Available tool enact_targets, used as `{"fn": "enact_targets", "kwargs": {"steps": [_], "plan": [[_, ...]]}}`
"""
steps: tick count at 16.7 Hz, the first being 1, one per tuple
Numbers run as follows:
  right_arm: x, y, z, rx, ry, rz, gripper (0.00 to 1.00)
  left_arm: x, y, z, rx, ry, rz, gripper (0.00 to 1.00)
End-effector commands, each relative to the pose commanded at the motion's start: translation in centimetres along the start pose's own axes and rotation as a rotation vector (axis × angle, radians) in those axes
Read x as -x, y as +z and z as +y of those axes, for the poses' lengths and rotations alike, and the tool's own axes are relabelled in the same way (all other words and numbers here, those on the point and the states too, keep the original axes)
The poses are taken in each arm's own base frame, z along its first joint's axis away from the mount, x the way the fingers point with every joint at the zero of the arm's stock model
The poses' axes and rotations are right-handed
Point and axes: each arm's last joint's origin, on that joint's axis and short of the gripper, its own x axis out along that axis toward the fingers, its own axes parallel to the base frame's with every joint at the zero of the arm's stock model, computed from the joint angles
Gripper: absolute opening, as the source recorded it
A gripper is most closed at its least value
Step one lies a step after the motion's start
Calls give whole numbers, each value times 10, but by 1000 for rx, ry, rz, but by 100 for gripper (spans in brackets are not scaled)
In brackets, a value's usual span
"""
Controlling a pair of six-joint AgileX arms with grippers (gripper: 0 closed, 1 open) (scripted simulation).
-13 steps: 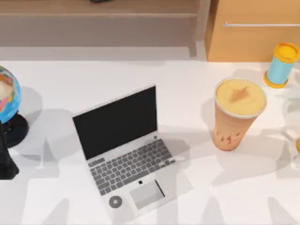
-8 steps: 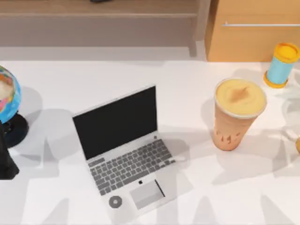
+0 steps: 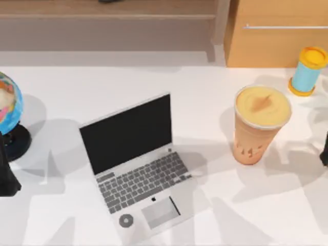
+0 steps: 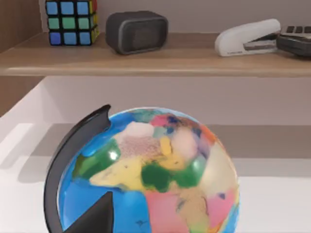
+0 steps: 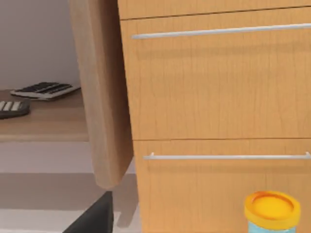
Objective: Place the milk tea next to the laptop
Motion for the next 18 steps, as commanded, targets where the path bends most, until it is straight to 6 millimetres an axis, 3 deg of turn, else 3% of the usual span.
{"fn": "enact_targets", "kwargs": {"steps": [5,10,14,18], "plan": [[-26,-11,55,-57,25,9,100,0,0,0,0,0,0,100],[-29,-62,102,-29,-37,92,100,0,0,0,0,0,0,100],[-16,-105,116,42,-114,149,100,0,0,0,0,0,0,100],[-7,-125,115,88,-162,170,100,0,0,0,0,0,0,100]]}}
